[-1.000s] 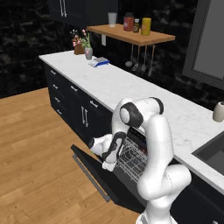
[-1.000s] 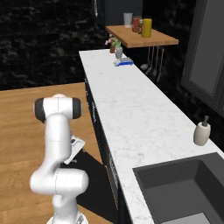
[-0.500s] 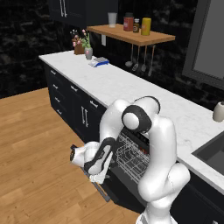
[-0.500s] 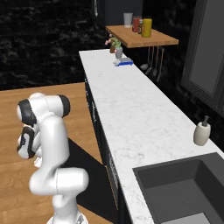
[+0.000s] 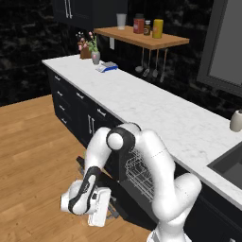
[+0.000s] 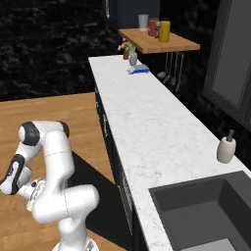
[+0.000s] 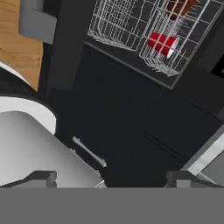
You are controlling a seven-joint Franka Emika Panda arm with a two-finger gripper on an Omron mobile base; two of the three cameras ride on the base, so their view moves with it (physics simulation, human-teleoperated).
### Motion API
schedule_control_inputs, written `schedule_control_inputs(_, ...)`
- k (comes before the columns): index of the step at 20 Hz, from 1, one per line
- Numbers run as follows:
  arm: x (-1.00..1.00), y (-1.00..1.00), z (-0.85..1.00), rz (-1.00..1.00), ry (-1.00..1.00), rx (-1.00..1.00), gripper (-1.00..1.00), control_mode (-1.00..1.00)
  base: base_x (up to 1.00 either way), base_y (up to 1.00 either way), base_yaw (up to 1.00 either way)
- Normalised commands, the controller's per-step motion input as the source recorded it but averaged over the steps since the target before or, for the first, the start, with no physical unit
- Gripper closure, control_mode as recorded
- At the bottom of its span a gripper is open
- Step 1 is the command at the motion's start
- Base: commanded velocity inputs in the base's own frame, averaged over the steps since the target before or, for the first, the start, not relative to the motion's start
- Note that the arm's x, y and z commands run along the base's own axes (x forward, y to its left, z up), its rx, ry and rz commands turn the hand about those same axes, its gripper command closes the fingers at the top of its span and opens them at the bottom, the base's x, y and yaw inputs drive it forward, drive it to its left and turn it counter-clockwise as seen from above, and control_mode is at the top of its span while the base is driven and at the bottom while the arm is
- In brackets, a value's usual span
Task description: Pick up the cup and bowl from the counter, place them in the dishwasher, and close the dishwasher door.
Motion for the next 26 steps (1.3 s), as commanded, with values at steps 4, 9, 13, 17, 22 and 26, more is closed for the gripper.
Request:
schedule_control_inputs(4,0.39,0.08,-1.0,-0.22,-0.05,-0.42,-1.0,-1.0,0.0,0.0,0.0)
schedule_control_inputs(9,0.32,-0.03,-0.91,-0.18,-0.06,-0.4,-1.0,-1.0,0.0,0.0,0.0)
schedule_control_inputs(13,0.64,-0.34,-0.87,-0.14,-0.04,-0.23,-1.0,-1.0,0.0,0.0,0.0)
schedule_control_inputs(17,0.97,-0.35,-0.57,-0.07,-0.03,-0.11,-1.0,-1.0,0.0,0.0,0.0)
schedule_control_inputs(22,1.0,-0.65,-0.33,0.02,-0.01,-0.02,-1.0,-1.0,0.0,0.0,0.0)
schedule_control_inputs(26,0.85,-1.0,-0.18,0.26,-0.01,0.0,-1.0,-1.0,0.0,0.0,0.0)
